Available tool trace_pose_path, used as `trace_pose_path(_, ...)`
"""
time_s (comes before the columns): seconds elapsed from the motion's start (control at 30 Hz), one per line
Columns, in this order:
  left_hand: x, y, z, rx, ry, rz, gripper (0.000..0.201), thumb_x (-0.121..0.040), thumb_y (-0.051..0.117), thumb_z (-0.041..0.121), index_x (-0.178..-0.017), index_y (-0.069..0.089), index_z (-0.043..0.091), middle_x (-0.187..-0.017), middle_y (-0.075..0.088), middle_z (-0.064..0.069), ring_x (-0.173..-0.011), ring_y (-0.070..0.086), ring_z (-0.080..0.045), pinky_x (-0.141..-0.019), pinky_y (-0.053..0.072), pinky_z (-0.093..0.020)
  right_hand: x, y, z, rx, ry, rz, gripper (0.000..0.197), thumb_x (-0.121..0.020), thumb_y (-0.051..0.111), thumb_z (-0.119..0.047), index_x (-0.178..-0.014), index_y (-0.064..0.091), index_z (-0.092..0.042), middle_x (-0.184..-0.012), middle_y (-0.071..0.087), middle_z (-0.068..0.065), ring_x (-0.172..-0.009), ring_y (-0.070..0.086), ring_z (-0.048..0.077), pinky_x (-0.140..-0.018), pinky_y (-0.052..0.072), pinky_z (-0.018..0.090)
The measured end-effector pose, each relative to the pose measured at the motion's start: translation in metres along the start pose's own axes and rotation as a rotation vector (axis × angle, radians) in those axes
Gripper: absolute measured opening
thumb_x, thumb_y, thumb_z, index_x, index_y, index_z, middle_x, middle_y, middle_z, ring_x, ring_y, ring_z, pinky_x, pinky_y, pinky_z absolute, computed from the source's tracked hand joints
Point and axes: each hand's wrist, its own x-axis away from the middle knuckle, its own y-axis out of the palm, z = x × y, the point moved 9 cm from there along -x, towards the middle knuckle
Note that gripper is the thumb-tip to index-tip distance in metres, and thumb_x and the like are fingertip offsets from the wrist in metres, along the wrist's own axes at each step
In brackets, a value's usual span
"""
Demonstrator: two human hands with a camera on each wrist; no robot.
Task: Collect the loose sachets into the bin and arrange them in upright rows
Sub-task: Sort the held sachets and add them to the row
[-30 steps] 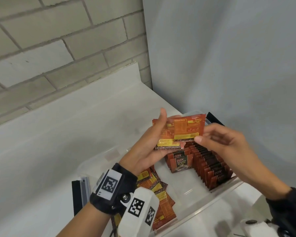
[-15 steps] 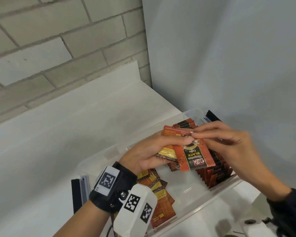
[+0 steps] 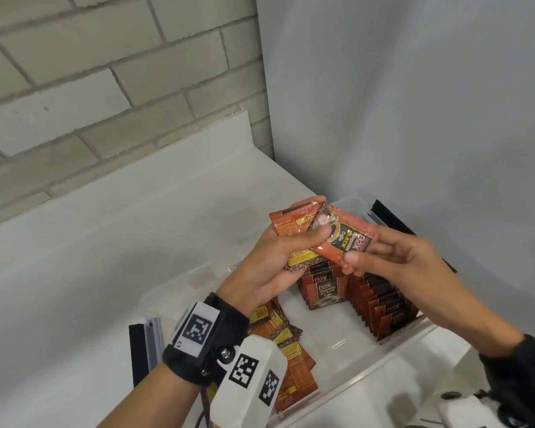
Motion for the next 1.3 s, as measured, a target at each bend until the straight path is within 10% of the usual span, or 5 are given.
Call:
trace_pose_path(0.17, 0.001, 0.004, 0.004, 0.018, 0.017, -0.027, 0.045, -0.078, 0.061, 0.001, -0.122, 0.057, 0.010, -0.108, 0.066, -0.018, -0.094, 0.066, -0.030, -0.080, 0.057, -0.036, -0.002, -0.006, 0.007, -0.044, 0.043, 0.035, 0.029, -0.072, 0.069, -0.018, -0.091, 0.061, 0.001, -0.078, 0.073, 0.014, -0.070, 0.069, 0.016, -0.067, 0.054, 0.019)
trace_pose_path(0.33, -0.003, -0.009, 0.012, 0.120, 0.059, 0.066, 0.025, -0.072, 0.067, 0.022, -0.096, 0.070, 0.014, -0.083, 0.070, -0.004, -0.078, 0.069, -0.016, -0.073, 0.057, -0.029, -0.001, -0.008, 0.002, -0.022, -0.023, 0.023, 0.007, -0.078, 0.067, -0.019, -0.084, 0.069, -0.022, -0.081, 0.071, 0.004, -0.071, 0.064, 0.011, -0.068, 0.050, 0.016)
trace_pose_path(0.77, -0.002, -0.018, 0.008, 0.194, 0.028, 0.152, 0.033, -0.076, 0.063, 0.014, -0.109, 0.064, 0.010, -0.087, 0.067, -0.007, -0.081, 0.067, -0.018, -0.075, 0.055, -0.027, 0.004, 0.023, 0.009, 0.904, -0.347, -0.163, 0.018, -0.074, 0.080, -0.009, -0.083, 0.070, -0.021, -0.085, 0.050, -0.027, -0.082, 0.051, -0.010, -0.070, 0.040, 0.003)
trace_pose_path(0.93, 0.000, -0.014, 0.005, 0.205, -0.007, 0.124, 0.050, -0.073, 0.060, 0.010, -0.123, 0.058, 0.007, -0.089, 0.071, -0.010, -0.083, 0.069, -0.021, -0.076, 0.057, -0.028, 0.007, 0.037, 0.007, 1.054, -0.436, -0.198, 0.023, -0.068, 0.084, -0.011, -0.077, 0.066, -0.020, -0.087, 0.063, -0.007, -0.081, 0.060, 0.009, -0.069, 0.056, 0.026)
trace_pose_path(1.3, 0.001, -0.016, 0.000, 0.190, -0.055, 0.149, 0.040, -0.071, 0.063, 0.010, -0.110, 0.059, 0.008, -0.088, 0.072, -0.011, -0.083, 0.071, -0.023, -0.083, 0.052, -0.031, 0.005, 0.036, 0.008, 1.063, -0.435, -0.168, 0.035, -0.059, 0.088, -0.004, -0.076, 0.060, -0.017, -0.080, 0.051, -0.012, -0.072, 0.048, 0.007, -0.065, 0.035, 0.008)
